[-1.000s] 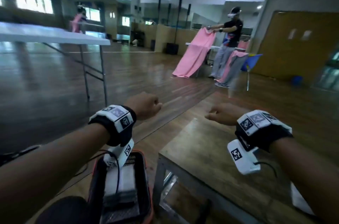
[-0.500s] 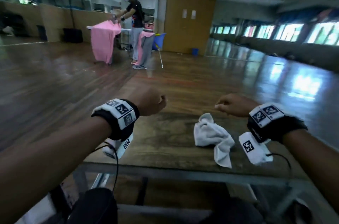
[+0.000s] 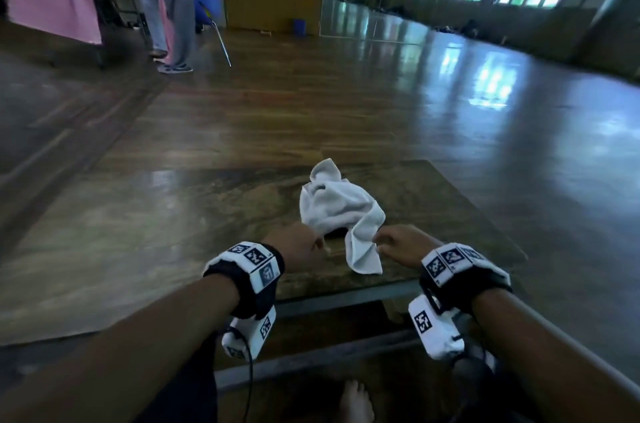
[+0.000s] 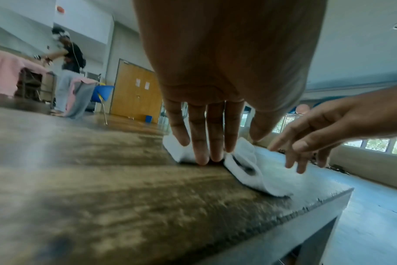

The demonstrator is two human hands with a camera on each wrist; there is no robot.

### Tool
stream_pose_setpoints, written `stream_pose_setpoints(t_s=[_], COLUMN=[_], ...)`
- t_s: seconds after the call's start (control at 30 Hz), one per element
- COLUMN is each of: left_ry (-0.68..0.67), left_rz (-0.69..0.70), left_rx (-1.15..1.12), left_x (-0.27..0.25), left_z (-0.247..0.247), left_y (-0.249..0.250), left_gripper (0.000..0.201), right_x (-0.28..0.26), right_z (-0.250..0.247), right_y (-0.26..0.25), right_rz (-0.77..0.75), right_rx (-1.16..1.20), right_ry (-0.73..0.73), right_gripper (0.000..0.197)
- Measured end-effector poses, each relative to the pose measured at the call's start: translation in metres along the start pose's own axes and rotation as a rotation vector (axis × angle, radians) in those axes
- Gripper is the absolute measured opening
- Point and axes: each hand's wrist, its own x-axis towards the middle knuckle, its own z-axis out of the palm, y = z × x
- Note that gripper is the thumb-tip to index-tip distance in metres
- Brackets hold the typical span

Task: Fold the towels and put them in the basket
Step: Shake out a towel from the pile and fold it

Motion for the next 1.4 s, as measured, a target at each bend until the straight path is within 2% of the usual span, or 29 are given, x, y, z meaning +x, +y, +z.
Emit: stream_pose_setpoints(t_s=[0.17, 0.23, 0.33, 0.4, 0.47, 0.57, 0.7, 0.77, 0.87, 0.97, 1.07, 1.2, 1.3, 1.4], left_ry=[-0.028, -0.014, 0.031, 0.051, 0.074, 0.21, 0.377, 0.435, 0.531, 0.617, 0.633, 0.631, 0.632, 0.641], left_rz=[-0.076, -0.098, -0.113, -0.087, -0.066, -0.052, 0.045, 0.111, 0.203, 0.279, 0.332, 0.347, 0.269, 0.204], left_rx=[-0.211, -0.291, -0.267, -0.258, -0.265, -0.282, -0.334, -0.358, -0.363, -0.386, -0.367, -0.321, -0.342, -0.385], left_x=[0.054, 0.069, 0.08, 0.081, 0.077, 0.064, 0.037, 0.023, 0.003, -0.02, -0.045, -0.079, -0.098, -0.108], left_z=[0.048, 0.059, 0.066, 0.065, 0.06, 0.047, 0.018, 0.0, -0.028, -0.058, -0.089, -0.124, -0.142, -0.153], left_y=[0.017, 0.021, 0.02, 0.019, 0.019, 0.015, 0.01, 0.008, 0.007, 0.008, 0.008, 0.006, 0.001, -0.004], left_gripper=[0.047, 0.042, 0.029, 0.026, 0.022, 0.015, 0.008, 0.004, 0.015, 0.021, 0.026, 0.025, 0.023, 0.01], right_x=[0.031, 0.042, 0.053, 0.057, 0.058, 0.051, 0.032, 0.021, 0.008, -0.001, -0.009, -0.016, -0.018, -0.022], right_z=[0.041, 0.048, 0.047, 0.044, 0.041, 0.032, 0.014, 0.002, -0.018, -0.033, -0.042, -0.05, -0.054, -0.058], right_y=[0.016, 0.021, 0.026, 0.027, 0.026, 0.021, 0.011, 0.0, -0.023, -0.049, -0.074, -0.098, -0.112, -0.126], right_rz=[0.012, -0.014, -0.048, -0.063, -0.039, 0.027, -0.003, -0.033, -0.112, -0.202, -0.268, -0.353, -0.434, -0.52], right_rx=[0.172, 0.179, 0.03, -0.054, -0.068, -0.064, -0.109, -0.047, 0.04, 0.078, 0.15, 0.316, 0.384, 0.541], right_ry=[0.056, 0.142, 0.217, 0.212, 0.234, 0.279, 0.32, 0.355, 0.339, 0.296, 0.31, 0.339, 0.31, 0.233], right_gripper=[0.042, 0.051, 0.059, 0.052, 0.035, 0.009, 0.009, 0.028, 0.056, 0.055, 0.04, 0.035, 0.035, 0.044])
